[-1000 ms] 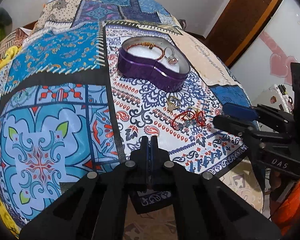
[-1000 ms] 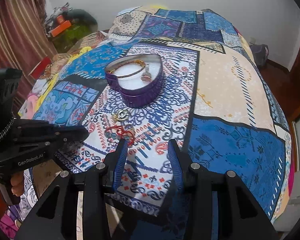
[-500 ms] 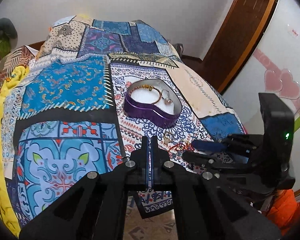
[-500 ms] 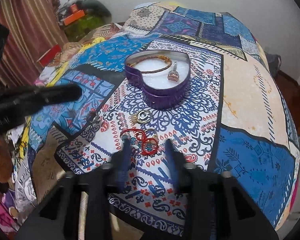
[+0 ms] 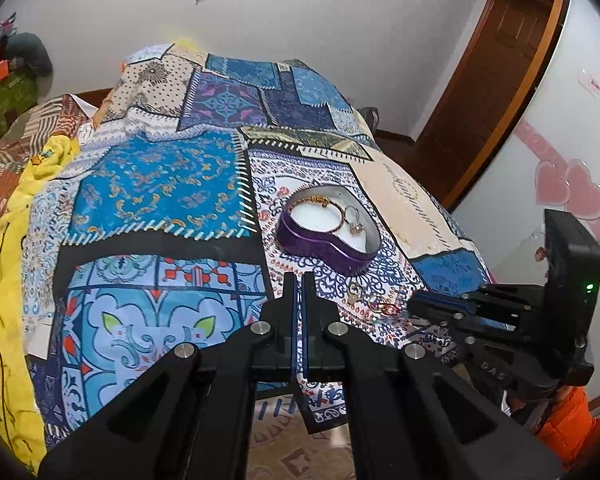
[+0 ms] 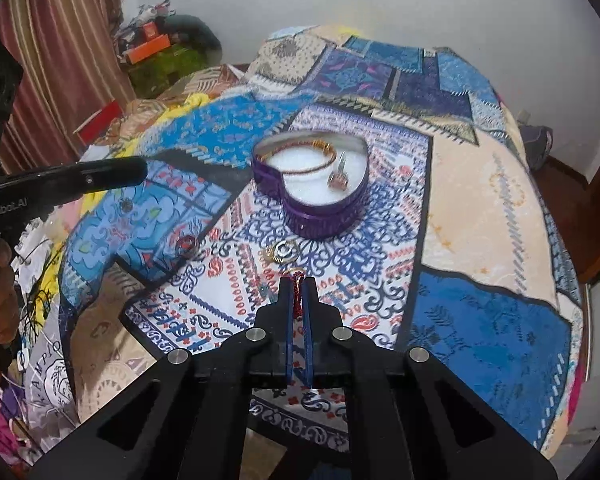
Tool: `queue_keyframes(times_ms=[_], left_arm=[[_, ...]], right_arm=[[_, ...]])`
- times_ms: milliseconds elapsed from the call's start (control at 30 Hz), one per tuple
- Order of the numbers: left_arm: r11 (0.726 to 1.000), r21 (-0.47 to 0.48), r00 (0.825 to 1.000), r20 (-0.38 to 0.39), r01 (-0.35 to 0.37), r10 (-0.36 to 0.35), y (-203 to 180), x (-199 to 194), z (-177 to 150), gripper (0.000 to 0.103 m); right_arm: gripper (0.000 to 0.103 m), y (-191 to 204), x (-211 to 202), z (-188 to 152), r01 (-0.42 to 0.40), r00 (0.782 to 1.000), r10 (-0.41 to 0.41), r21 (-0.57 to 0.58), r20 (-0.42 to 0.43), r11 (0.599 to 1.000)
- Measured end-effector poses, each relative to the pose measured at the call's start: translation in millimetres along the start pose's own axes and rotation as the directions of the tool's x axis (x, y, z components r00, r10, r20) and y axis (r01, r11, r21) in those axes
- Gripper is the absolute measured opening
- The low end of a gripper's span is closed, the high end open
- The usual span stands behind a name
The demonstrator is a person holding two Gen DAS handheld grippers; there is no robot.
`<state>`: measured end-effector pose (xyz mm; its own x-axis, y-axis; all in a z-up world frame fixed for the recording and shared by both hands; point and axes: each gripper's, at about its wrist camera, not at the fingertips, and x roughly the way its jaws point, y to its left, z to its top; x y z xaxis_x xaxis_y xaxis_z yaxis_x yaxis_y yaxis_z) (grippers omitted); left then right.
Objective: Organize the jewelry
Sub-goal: 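Lift the red bracelet with the right tool and carry it over the tin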
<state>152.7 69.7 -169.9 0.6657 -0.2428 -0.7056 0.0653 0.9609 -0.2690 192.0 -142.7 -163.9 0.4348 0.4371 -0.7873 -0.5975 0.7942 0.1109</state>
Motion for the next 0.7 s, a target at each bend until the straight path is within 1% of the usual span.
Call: queue_keyframes(times_ms=[67, 200, 367, 533, 700], left_arm=[[1.0, -0.001, 1.0, 0.004, -0.013, 0.013, 2.2, -2.7, -0.6, 0.0], [1.0, -0.017, 1.0, 0.001, -0.005, 0.005, 5.8, -5.5, -2.8, 0.0], [1.0, -0.008, 1.0, 0.012, -0.001, 0.001, 3.9, -7.8, -1.9, 0.0], [1.0, 0.006, 1.0, 0.031, 0.007, -0.007, -0.1, -6.6, 6.9, 0.0], [0.999, 0.033, 0.998, 0.065, 0.018, -0.02, -6.6, -5.6, 23.1, 0.0]], right_arm=[[0.004, -0.8, -5.9, 2.2, 0.007, 1.0, -0.007, 0.0, 0.017, 1.0], [0.004, -3.0, -15.1, 5.5, 0.019, 0.999, -0.019, 0.008, 0.042, 1.0], [0.004, -4.4, -29.4, 13.2, 0.033, 0.996, -0.034, 0.012, 0.085, 0.999], [0.004, -6.2, -40.6, 24.4, 0.044, 0.991, -0.045, 0.015, 0.129, 0.999], [0.004, -8.9, -44.9, 39.3, 0.051, 0.984, -0.053, 0.016, 0.168, 0.999]])
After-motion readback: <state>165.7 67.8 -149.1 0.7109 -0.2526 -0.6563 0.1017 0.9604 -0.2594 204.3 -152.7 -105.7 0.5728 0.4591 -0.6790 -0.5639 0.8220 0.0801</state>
